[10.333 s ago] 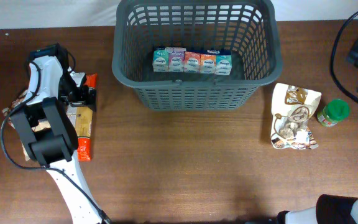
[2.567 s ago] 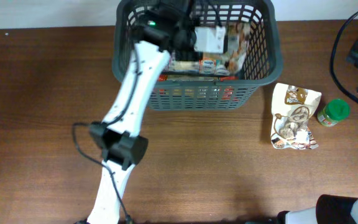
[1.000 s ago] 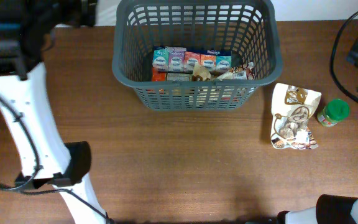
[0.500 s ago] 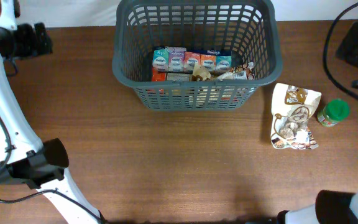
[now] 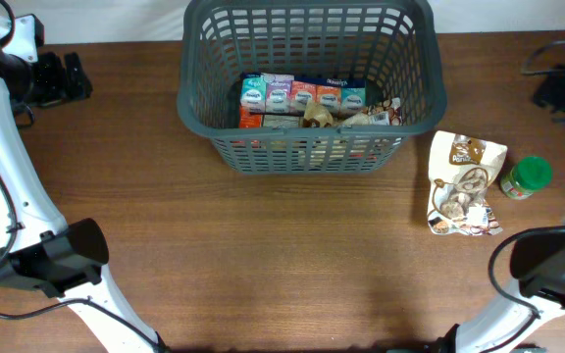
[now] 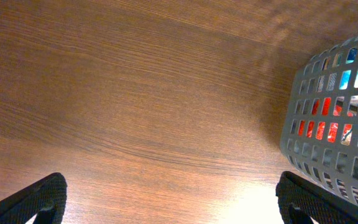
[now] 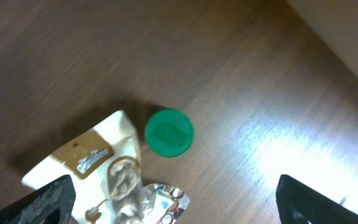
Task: Pack container
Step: 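Move the right gripper down onto the green-lidded jar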
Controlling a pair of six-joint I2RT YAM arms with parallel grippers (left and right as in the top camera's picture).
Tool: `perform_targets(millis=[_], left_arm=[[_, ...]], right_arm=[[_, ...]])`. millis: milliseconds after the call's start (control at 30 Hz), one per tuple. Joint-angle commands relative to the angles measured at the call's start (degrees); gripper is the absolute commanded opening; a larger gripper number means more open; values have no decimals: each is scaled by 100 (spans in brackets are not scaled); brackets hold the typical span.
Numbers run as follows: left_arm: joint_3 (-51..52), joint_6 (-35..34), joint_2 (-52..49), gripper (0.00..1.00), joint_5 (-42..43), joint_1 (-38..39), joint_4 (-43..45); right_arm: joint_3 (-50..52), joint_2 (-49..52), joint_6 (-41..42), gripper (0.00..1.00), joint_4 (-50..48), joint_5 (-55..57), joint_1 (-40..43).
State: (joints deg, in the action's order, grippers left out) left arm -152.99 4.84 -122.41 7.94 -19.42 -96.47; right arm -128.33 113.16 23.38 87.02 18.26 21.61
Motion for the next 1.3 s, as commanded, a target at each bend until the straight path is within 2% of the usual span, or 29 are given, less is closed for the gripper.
perform_targets(millis=[0, 167, 433, 867, 1100, 1267], left_arm=[[28, -74, -46, 99, -24, -13, -9], [28, -74, -48, 99, -24, -13, -9], [28, -74, -48, 99, -24, -13, -9], [28, -74, -48, 99, -24, -13, -9], [28, -72, -48, 99, -24, -13, -9], [28, -74, -46, 99, -24, -13, -9]], right_arm=[[273, 203, 214, 96, -13, -481, 330], [1115, 262, 223, 96, -479, -629, 518], [2708, 262, 79, 96, -1744, -776, 551], [3622, 262, 72, 96, -3016, -772, 581], [4229, 264, 173, 96, -3615, -1473, 833], [4360, 267, 326, 96, -3703, -1681, 1156]])
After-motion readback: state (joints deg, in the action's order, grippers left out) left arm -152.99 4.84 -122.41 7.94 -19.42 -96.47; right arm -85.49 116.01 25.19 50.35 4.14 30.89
